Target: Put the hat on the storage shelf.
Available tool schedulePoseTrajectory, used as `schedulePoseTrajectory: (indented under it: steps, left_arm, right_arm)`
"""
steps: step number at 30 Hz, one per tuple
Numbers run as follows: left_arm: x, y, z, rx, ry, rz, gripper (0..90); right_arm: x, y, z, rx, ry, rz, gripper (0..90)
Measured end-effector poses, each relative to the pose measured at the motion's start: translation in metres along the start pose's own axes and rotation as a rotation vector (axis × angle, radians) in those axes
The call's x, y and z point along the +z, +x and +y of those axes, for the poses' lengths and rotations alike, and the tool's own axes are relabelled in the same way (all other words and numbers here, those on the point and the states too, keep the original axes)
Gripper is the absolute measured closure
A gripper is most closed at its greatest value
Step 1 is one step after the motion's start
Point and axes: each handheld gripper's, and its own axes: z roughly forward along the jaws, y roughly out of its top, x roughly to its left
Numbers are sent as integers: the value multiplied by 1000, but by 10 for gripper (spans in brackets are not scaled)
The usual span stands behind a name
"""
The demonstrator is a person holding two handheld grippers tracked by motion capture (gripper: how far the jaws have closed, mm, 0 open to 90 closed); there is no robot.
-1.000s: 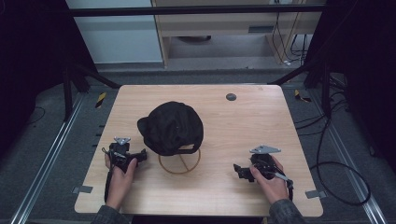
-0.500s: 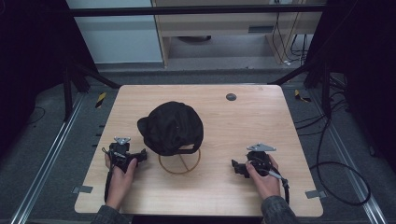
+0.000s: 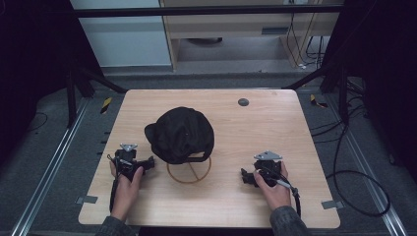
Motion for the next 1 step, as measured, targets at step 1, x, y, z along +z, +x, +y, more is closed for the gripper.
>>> schedulePoseTrajectory:
  steps: [1]
  left_arm:
    - [0, 1, 0, 0, 0, 0, 0]
  right_arm:
    - [0, 0, 0, 1, 1, 0, 49]
